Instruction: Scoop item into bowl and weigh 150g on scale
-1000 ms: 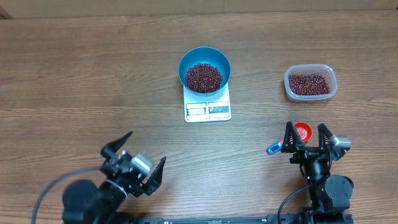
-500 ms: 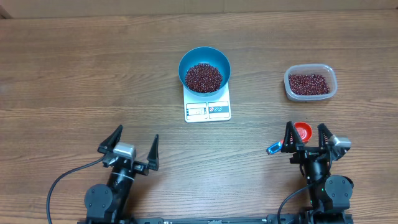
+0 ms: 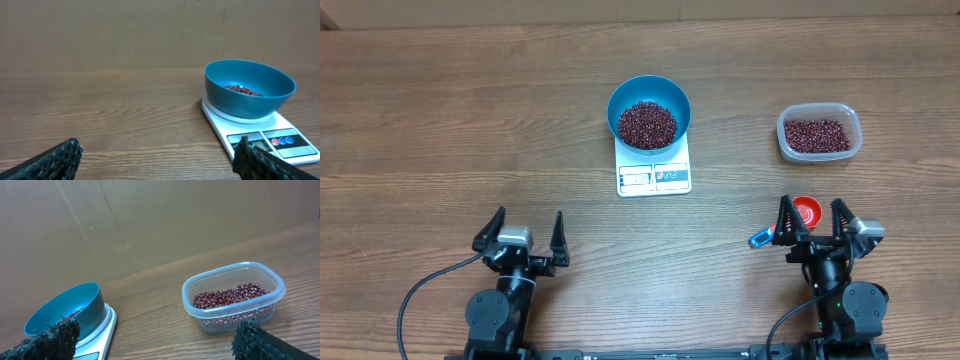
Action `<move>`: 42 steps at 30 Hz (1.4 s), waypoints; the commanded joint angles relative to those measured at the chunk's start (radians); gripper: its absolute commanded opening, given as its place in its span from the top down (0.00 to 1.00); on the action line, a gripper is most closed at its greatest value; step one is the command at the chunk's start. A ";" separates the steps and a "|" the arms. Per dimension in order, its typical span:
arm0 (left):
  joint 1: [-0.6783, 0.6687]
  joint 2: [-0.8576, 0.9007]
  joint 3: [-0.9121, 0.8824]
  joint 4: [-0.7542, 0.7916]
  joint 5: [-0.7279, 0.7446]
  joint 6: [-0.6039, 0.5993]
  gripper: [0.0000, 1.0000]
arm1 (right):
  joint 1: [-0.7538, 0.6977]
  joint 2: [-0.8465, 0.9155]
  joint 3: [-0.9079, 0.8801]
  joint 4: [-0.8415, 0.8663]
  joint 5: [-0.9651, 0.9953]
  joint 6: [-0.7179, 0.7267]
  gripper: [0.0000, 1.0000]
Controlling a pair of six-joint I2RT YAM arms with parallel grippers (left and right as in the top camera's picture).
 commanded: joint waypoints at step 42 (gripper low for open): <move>0.012 -0.012 -0.005 0.000 -0.011 0.066 0.00 | -0.003 -0.009 -0.010 0.006 0.009 -0.007 0.00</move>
